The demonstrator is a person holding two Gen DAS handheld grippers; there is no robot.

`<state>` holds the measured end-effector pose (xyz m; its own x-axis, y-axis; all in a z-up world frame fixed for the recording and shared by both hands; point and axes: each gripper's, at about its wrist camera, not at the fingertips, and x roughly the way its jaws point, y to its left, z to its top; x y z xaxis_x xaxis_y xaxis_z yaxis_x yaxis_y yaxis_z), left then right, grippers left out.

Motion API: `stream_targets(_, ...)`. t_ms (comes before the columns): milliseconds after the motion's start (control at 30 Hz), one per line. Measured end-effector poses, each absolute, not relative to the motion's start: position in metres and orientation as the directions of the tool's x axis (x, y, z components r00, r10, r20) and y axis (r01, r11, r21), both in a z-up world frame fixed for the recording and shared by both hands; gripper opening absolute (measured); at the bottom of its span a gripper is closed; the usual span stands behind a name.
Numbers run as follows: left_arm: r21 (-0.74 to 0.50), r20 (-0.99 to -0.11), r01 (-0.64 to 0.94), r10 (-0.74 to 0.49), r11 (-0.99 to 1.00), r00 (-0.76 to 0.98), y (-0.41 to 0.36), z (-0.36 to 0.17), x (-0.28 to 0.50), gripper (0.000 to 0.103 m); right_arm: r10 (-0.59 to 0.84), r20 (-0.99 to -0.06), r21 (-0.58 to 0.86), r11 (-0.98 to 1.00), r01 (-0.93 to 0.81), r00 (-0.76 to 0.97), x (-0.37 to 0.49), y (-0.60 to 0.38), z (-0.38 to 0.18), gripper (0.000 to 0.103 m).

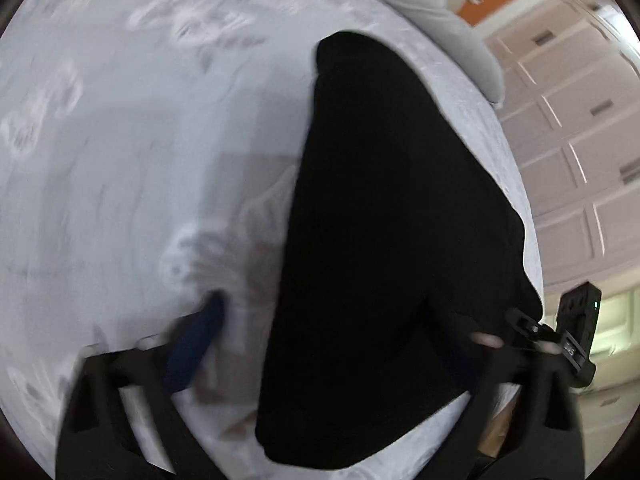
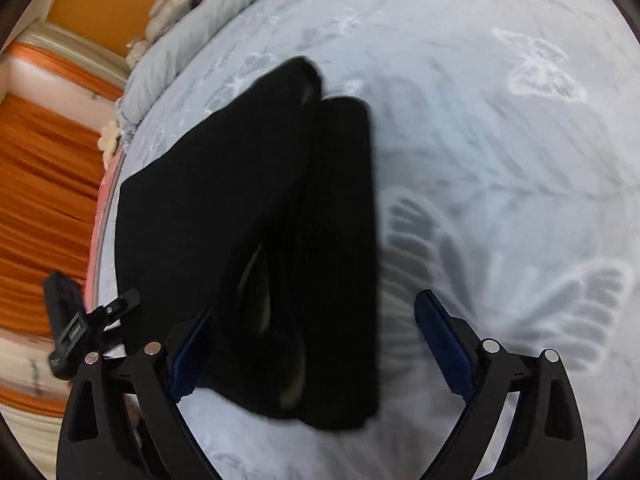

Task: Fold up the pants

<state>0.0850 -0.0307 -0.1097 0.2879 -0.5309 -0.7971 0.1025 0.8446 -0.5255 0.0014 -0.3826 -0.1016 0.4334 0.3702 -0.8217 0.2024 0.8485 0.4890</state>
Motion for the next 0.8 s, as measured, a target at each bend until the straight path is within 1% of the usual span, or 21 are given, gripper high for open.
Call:
stream_targets(33, -0.547, -0.785, 0.115, -0.556, 0.829, 0.272, -0.033, -0.106, 0.084, 0.045, 0.388, -0.814, 0.49, 0.859, 0.151, 0.431, 0.005, -0.372, -0.096, 0.046)
stream_targets(67, -0.555, -0.778, 0.105, -0.56, 0.825, 0.286, -0.03, -0.1, 0.082, 0.035, 0.37, -0.814, 0.474, 0.868, 0.145, 0.447, 0.005, -0.365, -0.087, 0.04)
stream_targets(100, -0.571, -0.758, 0.123, -0.579, 0.812, 0.301, -0.025, -0.088, 0.078, 0.034, 0.362, -0.796, 0.467, 0.877, 0.113, 0.485, 0.002, -0.356, -0.068, 0.038)
stream_targets(167, -0.597, -0.728, 0.143, -0.608, 0.79, 0.318, -0.012, -0.063, 0.069, 0.032, 0.391, -0.752, 0.482, 0.876, 0.037, 0.531, -0.005, -0.341, -0.04, 0.038)
stream_targets(200, -0.579, -0.73, 0.159, -0.595, 0.8, 0.336, -0.005, -0.05, 0.063, 0.032, 0.427, -0.726, 0.496, 0.868, -0.02, 0.54, -0.01, -0.331, -0.026, 0.038)
stream_targets(233, -0.554, -0.737, 0.175, -0.578, 0.814, 0.351, 0.001, -0.041, 0.058, 0.033, 0.453, -0.716, 0.498, 0.865, -0.066, 0.531, -0.015, -0.321, -0.018, 0.039)
stream_targets(300, -0.51, -0.759, 0.181, -0.538, 0.841, 0.367, 0.02, -0.033, 0.049, 0.039, 0.456, -0.741, 0.481, 0.873, -0.083, 0.493, -0.021, -0.308, -0.026, 0.047)
stream_targets(333, -0.497, -0.779, 0.158, -0.519, 0.853, 0.352, 0.03, -0.041, 0.048, 0.048, 0.442, -0.779, 0.464, 0.884, -0.066, 0.445, -0.02, -0.303, -0.042, 0.049)
stream_targets(367, -0.47, -0.805, 0.133, -0.486, 0.872, 0.339, 0.036, -0.05, 0.049, 0.06, 0.422, -0.813, 0.443, 0.896, -0.045, 0.402, -0.019, -0.303, -0.056, 0.052)
stream_targets(400, -0.417, -0.841, 0.098, -0.425, 0.904, 0.336, 0.042, -0.059, 0.052, 0.058, 0.346, -0.875, 0.371, 0.929, 0.008, 0.34, -0.017, -0.302, -0.074, 0.061)
stream_targets(433, -0.344, -0.868, 0.064, -0.343, 0.937, 0.359, 0.046, -0.062, 0.05, 0.057, 0.288, -0.9, 0.316, 0.948, 0.033, 0.328, -0.016, -0.303, -0.08, 0.065)
stream_targets(500, -0.341, -0.843, 0.081, -0.343, 0.937, 0.414, 0.055, -0.05, 0.048, 0.058, 0.253, -0.87, 0.296, 0.954, 0.039, 0.423, -0.02, -0.307, -0.056, 0.065)
stream_targets(533, -0.36, -0.815, 0.103, -0.366, 0.927, 0.449, 0.058, -0.037, 0.045, 0.062, 0.208, -0.835, 0.263, 0.964, 0.037, 0.509, -0.024, -0.307, -0.036, 0.065)
stream_targets(567, -0.376, -0.784, 0.118, -0.383, 0.919, 0.488, 0.06, -0.024, 0.042, 0.073, 0.19, -0.798, 0.247, 0.969, 0.023, 0.572, -0.027, -0.306, -0.022, 0.063)
stream_targets(600, -0.386, -0.76, 0.124, -0.391, 0.914, 0.519, 0.061, -0.017, 0.04, 0.079, 0.181, -0.745, 0.236, 0.972, -0.001, 0.642, -0.029, -0.301, -0.003, 0.048)
stream_targets(633, -0.395, -0.726, 0.128, -0.395, 0.91, 0.564, 0.058, -0.004, 0.04, 0.083, 0.189, -0.716, 0.234, 0.972, -0.025, 0.672, -0.026, -0.295, 0.008, 0.037)
stream_targets(667, -0.397, -0.709, 0.134, -0.396, 0.908, 0.584, 0.056, 0.003, 0.04, 0.083, 0.207, -0.707, 0.242, 0.969, -0.044, 0.677, -0.02, -0.289, 0.014, 0.022)
stream_targets(733, -0.39, -0.688, 0.16, -0.402, 0.907, 0.604, 0.041, 0.015, 0.046, 0.083, 0.276, -0.7, 0.282, 0.954, -0.1, 0.658, -0.002, -0.271, 0.017, 0.018)
stream_targets(800, -0.365, -0.695, 0.185, -0.399, 0.913, 0.598, 0.017, 0.013, 0.065, 0.086, 0.309, -0.727, 0.282, 0.949, -0.144, 0.613, 0.018, -0.242, 0.009, 0.017)
